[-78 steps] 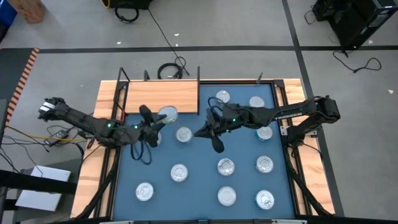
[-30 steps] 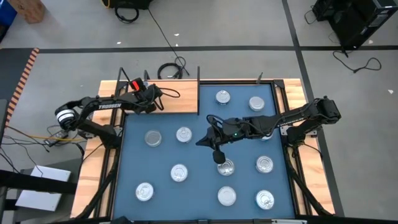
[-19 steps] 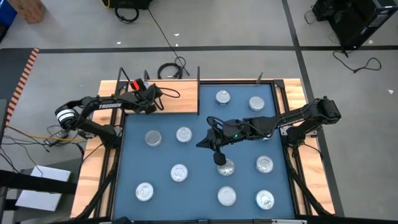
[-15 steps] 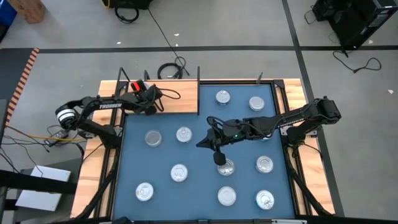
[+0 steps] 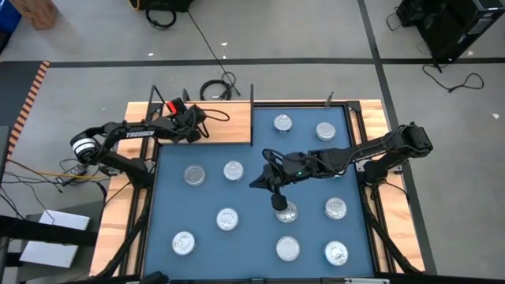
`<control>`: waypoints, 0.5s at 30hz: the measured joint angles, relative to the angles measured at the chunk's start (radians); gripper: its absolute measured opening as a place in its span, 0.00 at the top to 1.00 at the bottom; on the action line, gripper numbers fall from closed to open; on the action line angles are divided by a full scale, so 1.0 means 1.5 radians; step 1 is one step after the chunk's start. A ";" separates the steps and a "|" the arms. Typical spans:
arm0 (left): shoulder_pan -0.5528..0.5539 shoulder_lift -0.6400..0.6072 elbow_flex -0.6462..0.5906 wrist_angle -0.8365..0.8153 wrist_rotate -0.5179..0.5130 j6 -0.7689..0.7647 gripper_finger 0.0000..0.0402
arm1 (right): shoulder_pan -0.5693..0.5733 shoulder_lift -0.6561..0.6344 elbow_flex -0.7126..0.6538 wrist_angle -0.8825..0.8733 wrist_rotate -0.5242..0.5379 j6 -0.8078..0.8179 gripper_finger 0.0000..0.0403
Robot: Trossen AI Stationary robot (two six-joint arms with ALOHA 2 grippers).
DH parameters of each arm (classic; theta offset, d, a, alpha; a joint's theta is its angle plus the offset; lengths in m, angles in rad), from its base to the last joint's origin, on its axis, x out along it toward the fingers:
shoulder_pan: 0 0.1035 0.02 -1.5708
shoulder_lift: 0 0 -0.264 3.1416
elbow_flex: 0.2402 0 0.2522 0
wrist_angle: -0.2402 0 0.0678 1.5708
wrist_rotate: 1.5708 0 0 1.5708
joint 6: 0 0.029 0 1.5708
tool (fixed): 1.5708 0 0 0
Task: Stack canned seafood by type on shelf
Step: Put the green tuna can on the shelf
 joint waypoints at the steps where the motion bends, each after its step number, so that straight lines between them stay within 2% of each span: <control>1: 0.005 0.000 0.000 0.005 -0.001 0.005 0.45 | 0.001 0.000 0.000 0.000 0.000 0.000 0.99; 8: -0.003 -0.009 0.008 -0.010 -0.005 -0.017 0.46 | 0.009 0.000 0.000 -0.004 0.000 0.000 0.99; 12: -0.020 -0.018 0.061 -0.094 -0.004 -0.068 0.49 | 0.009 0.000 0.000 -0.006 0.000 0.000 0.99; 15: -0.020 -0.019 0.108 -0.173 -0.004 -0.136 0.57 | 0.009 0.000 0.000 -0.008 0.000 0.000 0.99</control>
